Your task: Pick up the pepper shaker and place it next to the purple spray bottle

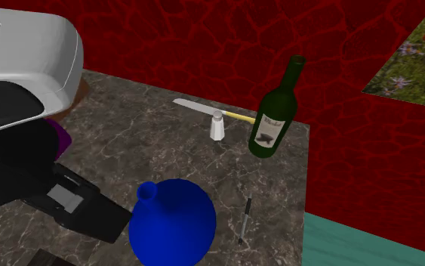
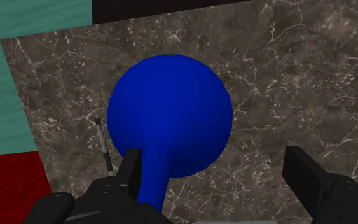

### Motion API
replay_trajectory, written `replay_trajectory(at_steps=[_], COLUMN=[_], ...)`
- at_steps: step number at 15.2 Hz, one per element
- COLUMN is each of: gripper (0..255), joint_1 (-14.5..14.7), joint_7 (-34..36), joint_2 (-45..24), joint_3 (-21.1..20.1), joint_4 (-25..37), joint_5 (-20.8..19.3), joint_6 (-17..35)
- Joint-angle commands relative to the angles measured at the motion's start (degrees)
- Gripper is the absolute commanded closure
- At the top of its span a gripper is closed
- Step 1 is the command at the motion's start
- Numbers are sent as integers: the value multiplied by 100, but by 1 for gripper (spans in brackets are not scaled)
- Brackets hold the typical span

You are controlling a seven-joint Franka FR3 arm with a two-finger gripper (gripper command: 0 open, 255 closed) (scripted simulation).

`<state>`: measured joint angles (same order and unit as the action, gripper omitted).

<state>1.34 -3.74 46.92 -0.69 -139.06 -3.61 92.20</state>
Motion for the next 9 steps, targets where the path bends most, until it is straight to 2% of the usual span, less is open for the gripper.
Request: replay_trajectory(at_steps=[1, 9], gripper=[0, 0], joint_1=[0, 42], joint_7=[0, -122], joint_2=[0, -1611], joint_3=[0, 15], joint_4=[0, 320], joint_5=[0, -95], joint_6=[0, 1388])
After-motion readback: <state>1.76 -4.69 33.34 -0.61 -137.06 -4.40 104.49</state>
